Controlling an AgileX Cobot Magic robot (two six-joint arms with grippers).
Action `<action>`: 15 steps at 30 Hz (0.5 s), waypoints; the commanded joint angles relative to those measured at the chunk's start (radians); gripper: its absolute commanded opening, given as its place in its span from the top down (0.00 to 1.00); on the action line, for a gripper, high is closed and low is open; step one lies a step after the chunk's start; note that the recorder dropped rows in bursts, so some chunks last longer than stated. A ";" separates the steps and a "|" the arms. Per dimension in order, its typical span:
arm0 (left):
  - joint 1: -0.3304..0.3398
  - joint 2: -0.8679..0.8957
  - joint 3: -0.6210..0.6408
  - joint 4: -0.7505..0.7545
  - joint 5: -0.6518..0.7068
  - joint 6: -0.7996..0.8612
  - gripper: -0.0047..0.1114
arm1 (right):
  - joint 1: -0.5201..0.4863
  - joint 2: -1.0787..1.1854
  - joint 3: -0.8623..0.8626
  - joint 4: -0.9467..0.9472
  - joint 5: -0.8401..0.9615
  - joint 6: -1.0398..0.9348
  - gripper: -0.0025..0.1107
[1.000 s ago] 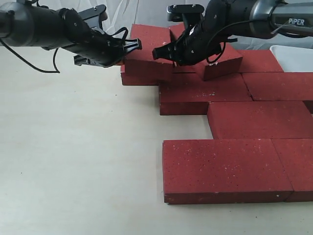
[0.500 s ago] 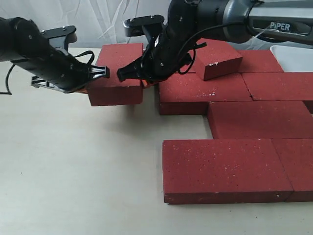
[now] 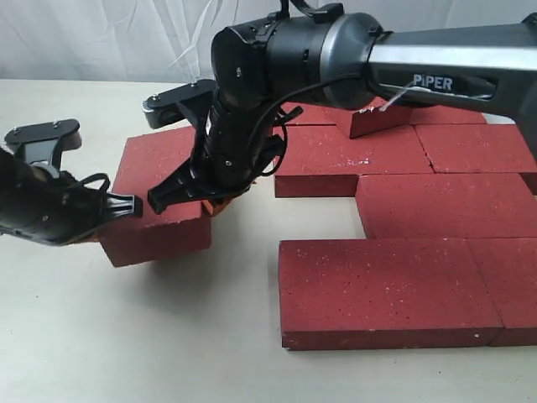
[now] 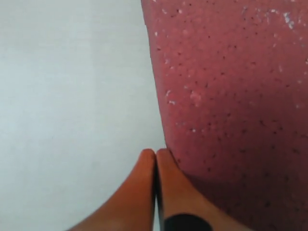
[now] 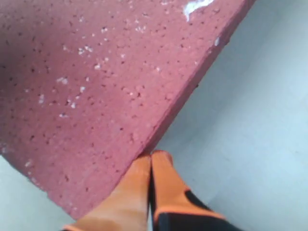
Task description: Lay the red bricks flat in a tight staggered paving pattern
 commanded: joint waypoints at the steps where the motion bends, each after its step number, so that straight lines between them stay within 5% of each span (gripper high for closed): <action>1: -0.022 -0.069 0.102 -0.058 -0.106 -0.024 0.96 | 0.025 -0.002 0.036 0.083 -0.076 0.005 0.99; 15: -0.017 -0.079 0.207 -0.058 -0.228 -0.073 0.96 | 0.022 -0.020 0.157 -0.172 -0.146 0.207 0.99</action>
